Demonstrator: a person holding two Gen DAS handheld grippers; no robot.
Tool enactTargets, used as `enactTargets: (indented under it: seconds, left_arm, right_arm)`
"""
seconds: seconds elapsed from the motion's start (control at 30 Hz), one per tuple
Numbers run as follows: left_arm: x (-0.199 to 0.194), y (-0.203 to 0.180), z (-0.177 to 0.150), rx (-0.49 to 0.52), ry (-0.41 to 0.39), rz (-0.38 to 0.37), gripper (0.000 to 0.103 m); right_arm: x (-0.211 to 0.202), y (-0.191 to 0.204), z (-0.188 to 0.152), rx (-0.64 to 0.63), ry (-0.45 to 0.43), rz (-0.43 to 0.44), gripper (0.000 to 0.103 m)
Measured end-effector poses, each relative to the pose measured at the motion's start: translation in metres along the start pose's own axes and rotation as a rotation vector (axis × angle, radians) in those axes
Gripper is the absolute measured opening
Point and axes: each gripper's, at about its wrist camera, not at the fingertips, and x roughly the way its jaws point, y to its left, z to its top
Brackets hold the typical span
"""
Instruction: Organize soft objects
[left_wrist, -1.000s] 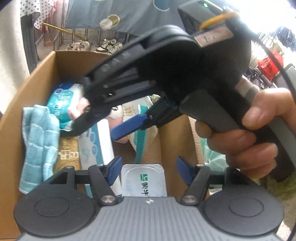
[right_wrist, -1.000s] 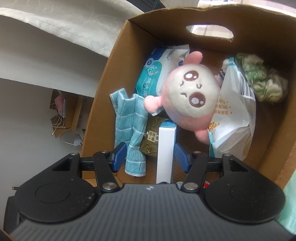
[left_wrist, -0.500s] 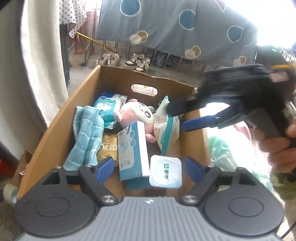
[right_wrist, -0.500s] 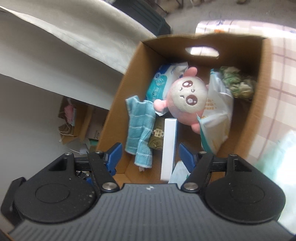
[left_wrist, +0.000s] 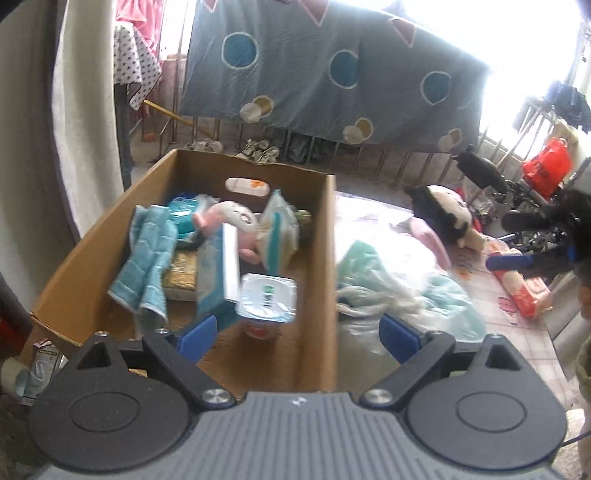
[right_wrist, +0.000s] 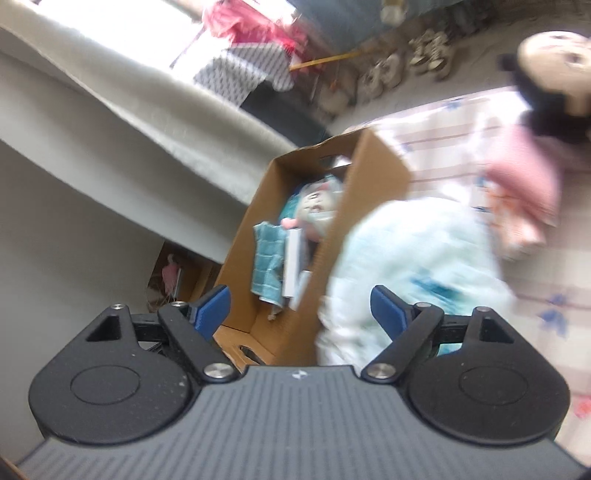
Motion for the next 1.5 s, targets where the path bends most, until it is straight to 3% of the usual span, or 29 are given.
enactTargets:
  seconds: [0.13,0.3,0.57,0.83,0.97,1.13,1.23,1.33,1.5]
  left_arm:
    - [0.000,-0.030,-0.010,0.031,-0.025,0.008,0.097]
    - [0.013,-0.073,-0.008,0.076,-0.006,-0.037,0.097]
    - [0.061,-0.168,0.035,0.304,0.065,-0.101,0.100]
    - [0.161,-0.241,0.064,0.521,0.134,-0.040,0.099]
    - [0.209,-0.256,0.060,0.588,0.179,-0.022,0.089]
    - [0.252,-0.257,0.054,0.601,0.250,-0.021,0.066]
    - [0.266,-0.254,0.050,0.597,0.273,-0.012,0.063]
    - [0.274,-0.250,0.046,0.586,0.293,-0.007,0.053]
    - [0.273,-0.243,0.044,0.551,0.266,-0.028,0.050]
  right_arm:
    - [-0.043,-0.042,-0.024,0.039,-0.077,-0.040,0.085]
    - [-0.072,-0.085,-0.039,0.087,-0.138,-0.078,0.085]
    - [-0.076,-0.099,-0.009,0.062,-0.188,-0.097,0.085]
    - [-0.031,-0.102,0.065,-0.040,-0.117,-0.236,0.085]
    - [0.005,-0.106,0.090,-0.123,-0.034,-0.294,0.085]
    - [0.049,-0.116,0.109,-0.192,0.065,-0.339,0.085]
    - [0.071,-0.123,0.117,-0.213,0.107,-0.351,0.085]
    - [0.087,-0.127,0.121,-0.217,0.132,-0.363,0.085]
    - [0.105,-0.131,0.121,-0.215,0.154,-0.371,0.085]
